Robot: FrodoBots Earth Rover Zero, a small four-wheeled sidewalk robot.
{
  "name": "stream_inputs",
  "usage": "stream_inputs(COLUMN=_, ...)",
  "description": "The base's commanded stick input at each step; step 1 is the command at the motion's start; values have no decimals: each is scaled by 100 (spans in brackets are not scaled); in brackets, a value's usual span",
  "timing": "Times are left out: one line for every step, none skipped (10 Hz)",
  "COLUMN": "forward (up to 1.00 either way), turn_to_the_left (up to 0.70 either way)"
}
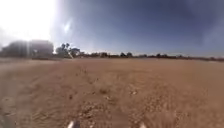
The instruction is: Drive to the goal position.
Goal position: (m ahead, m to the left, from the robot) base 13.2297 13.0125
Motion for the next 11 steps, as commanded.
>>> stream_inputs(forward=70, turn_to_the_left=0)
stream_inputs(forward=70, turn_to_the_left=0)
stream_inputs(forward=70, turn_to_the_left=0)
stream_inputs(forward=70, turn_to_the_left=0)
stream_inputs(forward=70, turn_to_the_left=0)
stream_inputs(forward=70, turn_to_the_left=0)
stream_inputs(forward=70, turn_to_the_left=0)
stream_inputs(forward=70, turn_to_the_left=0)
stream_inputs(forward=70, turn_to_the_left=0)
stream_inputs(forward=70, turn_to_the_left=0)
stream_inputs(forward=70, turn_to_the_left=0)
